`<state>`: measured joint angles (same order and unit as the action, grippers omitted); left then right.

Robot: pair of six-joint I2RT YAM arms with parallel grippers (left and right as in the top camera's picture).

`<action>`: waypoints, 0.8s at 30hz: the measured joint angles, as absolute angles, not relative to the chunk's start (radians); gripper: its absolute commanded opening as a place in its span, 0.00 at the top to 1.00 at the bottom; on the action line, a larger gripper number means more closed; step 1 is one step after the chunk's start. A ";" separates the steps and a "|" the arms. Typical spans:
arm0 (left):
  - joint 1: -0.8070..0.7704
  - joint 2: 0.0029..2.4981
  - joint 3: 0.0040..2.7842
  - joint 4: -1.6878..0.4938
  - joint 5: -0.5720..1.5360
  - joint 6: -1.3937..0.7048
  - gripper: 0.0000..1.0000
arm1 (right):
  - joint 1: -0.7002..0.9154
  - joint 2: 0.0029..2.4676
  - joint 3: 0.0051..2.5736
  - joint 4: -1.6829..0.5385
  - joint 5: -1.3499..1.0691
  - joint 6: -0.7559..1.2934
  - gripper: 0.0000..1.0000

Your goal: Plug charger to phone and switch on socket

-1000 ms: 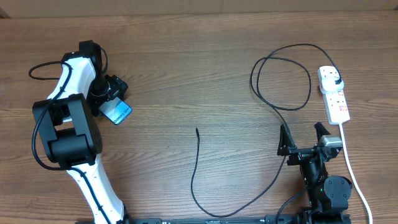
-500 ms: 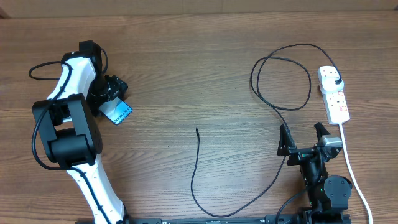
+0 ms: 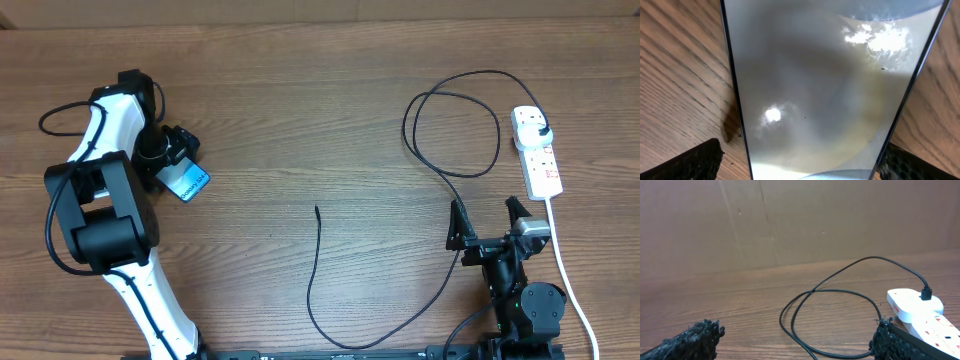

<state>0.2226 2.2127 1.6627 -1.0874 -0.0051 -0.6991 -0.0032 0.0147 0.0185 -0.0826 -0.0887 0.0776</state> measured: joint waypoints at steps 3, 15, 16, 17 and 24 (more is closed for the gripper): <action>0.230 2.213 1.663 -1.089 -0.003 -0.699 0.01 | -0.003 0.015 0.019 -0.083 -0.089 0.078 0.00; 0.231 2.214 1.663 -1.084 -0.003 -0.701 0.01 | -0.003 0.015 0.019 -0.083 -0.089 0.078 0.00; 0.231 2.214 1.663 -1.081 -0.003 -0.702 0.00 | -0.003 0.015 0.019 -0.082 -0.089 0.078 0.00; 0.231 2.214 1.662 -1.076 -0.003 -0.703 0.00 | -0.003 0.015 0.019 -0.083 -0.089 0.078 0.00; 0.231 2.215 1.662 -1.047 -0.003 -0.704 0.00 | -0.003 0.015 0.019 -0.083 -0.089 0.078 0.00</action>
